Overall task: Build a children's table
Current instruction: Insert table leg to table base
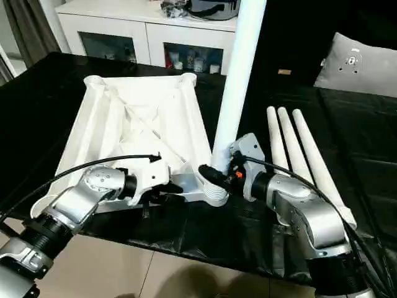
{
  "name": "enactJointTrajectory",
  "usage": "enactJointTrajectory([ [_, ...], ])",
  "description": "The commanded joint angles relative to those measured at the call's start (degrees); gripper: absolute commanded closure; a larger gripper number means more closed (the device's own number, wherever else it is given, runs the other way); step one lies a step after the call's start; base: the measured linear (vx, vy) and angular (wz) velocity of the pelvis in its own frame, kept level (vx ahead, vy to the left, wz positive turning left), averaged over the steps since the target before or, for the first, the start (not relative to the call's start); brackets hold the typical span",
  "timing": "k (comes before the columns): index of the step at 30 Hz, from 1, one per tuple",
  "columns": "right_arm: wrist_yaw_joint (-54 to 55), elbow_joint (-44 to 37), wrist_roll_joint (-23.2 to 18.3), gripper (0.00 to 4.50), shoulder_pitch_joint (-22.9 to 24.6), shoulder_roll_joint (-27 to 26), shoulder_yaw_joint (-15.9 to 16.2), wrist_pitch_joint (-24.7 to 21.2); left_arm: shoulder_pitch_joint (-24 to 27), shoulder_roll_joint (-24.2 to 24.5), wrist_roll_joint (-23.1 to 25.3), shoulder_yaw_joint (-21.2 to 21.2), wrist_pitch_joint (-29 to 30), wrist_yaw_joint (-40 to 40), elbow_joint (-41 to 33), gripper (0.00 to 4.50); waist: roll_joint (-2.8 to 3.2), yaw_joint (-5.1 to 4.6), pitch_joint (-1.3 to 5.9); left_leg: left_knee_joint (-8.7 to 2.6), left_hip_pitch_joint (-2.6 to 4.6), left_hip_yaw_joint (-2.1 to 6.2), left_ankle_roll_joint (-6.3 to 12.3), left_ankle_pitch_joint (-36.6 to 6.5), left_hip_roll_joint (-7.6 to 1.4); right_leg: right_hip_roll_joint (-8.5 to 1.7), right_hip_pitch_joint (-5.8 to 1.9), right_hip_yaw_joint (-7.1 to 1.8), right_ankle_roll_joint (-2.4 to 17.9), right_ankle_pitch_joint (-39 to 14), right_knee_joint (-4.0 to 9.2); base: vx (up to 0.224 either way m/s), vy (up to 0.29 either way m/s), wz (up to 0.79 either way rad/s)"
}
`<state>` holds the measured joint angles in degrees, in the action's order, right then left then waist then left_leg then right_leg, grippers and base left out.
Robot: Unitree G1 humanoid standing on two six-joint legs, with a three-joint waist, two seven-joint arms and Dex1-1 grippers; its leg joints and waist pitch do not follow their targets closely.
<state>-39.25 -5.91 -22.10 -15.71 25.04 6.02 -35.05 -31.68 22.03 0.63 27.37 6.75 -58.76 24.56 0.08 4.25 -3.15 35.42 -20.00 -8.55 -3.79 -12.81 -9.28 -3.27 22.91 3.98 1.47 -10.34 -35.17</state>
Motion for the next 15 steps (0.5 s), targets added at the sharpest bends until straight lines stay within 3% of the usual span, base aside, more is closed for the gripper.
enactJointTrajectory([
  [1,0.1,0.8,0.4,2.61,-0.7,0.0,-0.8,0.7,0.7,0.5,2.5,0.6,1.0,0.6,3.1,4.1,-0.32,0.13,3.14,-5.0,-0.39,0.99,1.2,-9.6,-3.34,-5.44,-2.91,-3.24,5.8,-25.0,5.82,0.0,0.0,0.0],
  [7,-0.5,2.4,0.9,2.61,-2.4,0.3,-0.3,0.1,0.6,0.7,3.3,1.5,0.9,-0.1,3.6,4.48,-0.42,0.0,3.03,-5.0,-0.29,0.95,1.17,-10.2,-3.34,-5.54,-2.79,-3.26,6.1,-25.9,5.92,0.0,0.0,0.0],
  [12,-1.8,4.5,1.9,2.61,-3.4,1.3,1.4,-0.4,0.3,0.5,3.0,1.0,-0.1,-1.0,3.5,4.5,-0.56,-0.11,2.99,-5.0,-0.34,0.94,1.39,-10.2,-3.3,-5.53,-2.76,-3.2,5.9,-26.7,6.02,0.0,0.0,0.0],
  [15,-3.3,7.3,2.4,2.61,-4.6,1.3,3.0,-0.4,0.7,0.9,1.8,0.7,-3.1,-3.3,1.9,4.5,-1.0,-0.22,3.09,-5.0,-0.48,0.95,1.61,-9.6,-3.34,-5.58,-2.85,-3.2,5.8,-26.6,5.94,0.0,0.0,0.0],
])
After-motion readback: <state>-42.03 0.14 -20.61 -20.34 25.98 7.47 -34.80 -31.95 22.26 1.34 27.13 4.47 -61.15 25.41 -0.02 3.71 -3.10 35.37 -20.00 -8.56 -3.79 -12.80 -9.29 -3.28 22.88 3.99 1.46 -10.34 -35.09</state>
